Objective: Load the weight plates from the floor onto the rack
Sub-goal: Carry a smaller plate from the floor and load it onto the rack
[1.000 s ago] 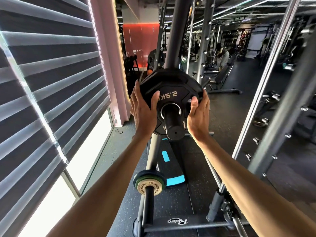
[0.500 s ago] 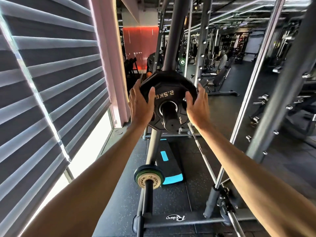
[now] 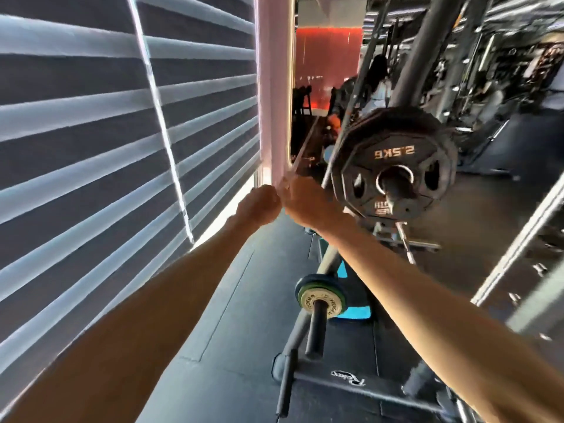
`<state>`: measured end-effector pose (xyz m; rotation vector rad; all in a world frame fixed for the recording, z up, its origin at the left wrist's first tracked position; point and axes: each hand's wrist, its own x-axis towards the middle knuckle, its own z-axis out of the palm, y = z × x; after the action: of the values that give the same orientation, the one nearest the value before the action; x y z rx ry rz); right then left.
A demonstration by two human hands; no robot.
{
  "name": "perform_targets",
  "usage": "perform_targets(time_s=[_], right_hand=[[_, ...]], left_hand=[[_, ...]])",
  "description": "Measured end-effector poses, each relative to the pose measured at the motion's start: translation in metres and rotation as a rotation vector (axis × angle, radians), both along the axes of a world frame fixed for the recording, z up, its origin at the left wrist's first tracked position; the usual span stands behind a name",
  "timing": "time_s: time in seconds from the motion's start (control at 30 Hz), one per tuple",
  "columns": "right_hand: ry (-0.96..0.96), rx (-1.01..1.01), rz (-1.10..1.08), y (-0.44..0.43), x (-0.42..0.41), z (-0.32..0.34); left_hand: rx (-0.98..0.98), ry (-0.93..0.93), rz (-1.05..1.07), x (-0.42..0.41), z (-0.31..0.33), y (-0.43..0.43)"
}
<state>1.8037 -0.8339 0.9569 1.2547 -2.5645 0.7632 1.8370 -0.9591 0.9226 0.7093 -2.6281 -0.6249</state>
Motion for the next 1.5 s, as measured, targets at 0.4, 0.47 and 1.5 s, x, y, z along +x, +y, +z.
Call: perform_targets(time_s=[0.4,0.47,1.5], right_hand=[[-0.474,0.818,0.112,-0.198,-0.016,-0.239],[-0.555,0.826,0.091,-0.215,-0.016,-0.257],[-0.837,0.831,-0.019,-0.558,-0.499,-0.413]], left_hand=[[0.265,-0.645,-0.073,0.033,-0.206,-0.189],[0.341,-0.72,-0.092,0.032,-0.234,-0.212],[0.41,-0.801,-0.325,-0.478,-0.347,-0.568]])
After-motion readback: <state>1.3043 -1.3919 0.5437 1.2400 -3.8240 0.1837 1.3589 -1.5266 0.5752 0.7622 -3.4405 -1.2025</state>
